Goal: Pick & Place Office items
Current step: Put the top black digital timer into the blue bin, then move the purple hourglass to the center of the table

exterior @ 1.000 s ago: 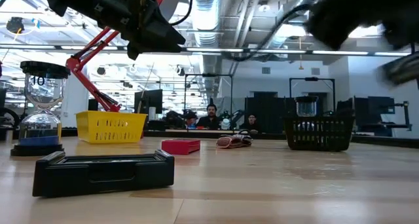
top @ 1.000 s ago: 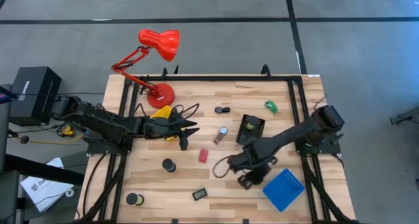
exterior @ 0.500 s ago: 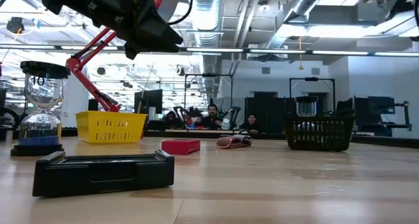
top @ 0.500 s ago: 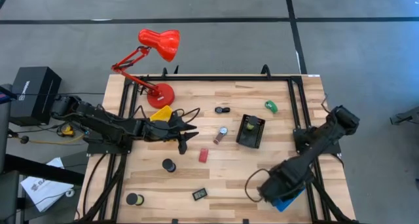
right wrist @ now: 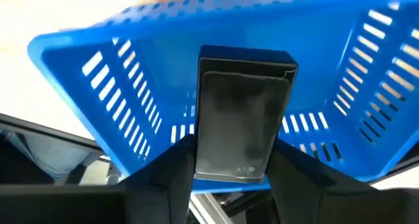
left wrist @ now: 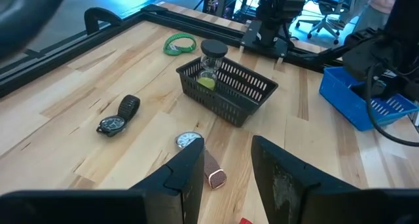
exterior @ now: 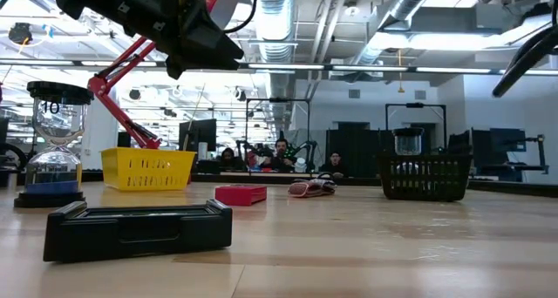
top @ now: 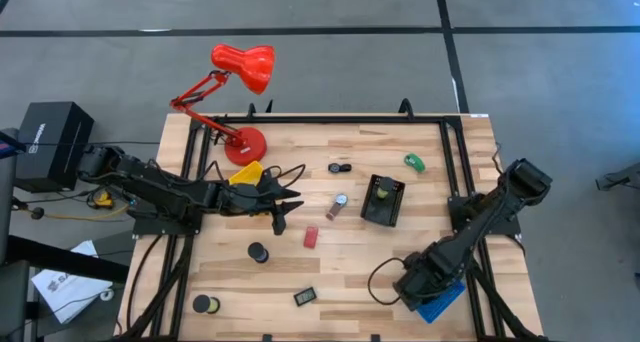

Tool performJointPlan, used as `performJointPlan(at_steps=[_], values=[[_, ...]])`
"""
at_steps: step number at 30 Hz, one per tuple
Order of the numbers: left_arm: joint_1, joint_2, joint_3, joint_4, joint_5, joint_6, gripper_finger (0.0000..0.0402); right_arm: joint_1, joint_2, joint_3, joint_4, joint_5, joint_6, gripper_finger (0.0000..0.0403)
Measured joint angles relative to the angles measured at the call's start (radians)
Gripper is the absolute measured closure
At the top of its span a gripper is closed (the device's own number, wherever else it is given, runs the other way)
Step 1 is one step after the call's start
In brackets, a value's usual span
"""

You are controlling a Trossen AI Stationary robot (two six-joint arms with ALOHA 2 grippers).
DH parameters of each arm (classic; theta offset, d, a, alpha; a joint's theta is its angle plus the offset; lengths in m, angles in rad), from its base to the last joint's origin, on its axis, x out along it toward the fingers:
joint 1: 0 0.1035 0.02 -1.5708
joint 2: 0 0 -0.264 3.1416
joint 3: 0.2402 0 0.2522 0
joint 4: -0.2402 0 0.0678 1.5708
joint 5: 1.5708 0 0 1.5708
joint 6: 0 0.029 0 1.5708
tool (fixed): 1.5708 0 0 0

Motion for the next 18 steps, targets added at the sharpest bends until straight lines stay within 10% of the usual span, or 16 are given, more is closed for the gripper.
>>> performJointPlan(at_steps=[7, 18], values=[[0.0, 0.0, 0.0, 0.0, 0.0, 0.0, 0.0279, -0.012, 0.002, -0.001, 0.005, 0.0, -0.002, 0.0169], [0.0, 0.0, 0.0, 0.0, 0.0, 0.0, 0.0279, -0.084, 0.0, 0.02, -0.029, -0.128, -0.098, 0.0176]])
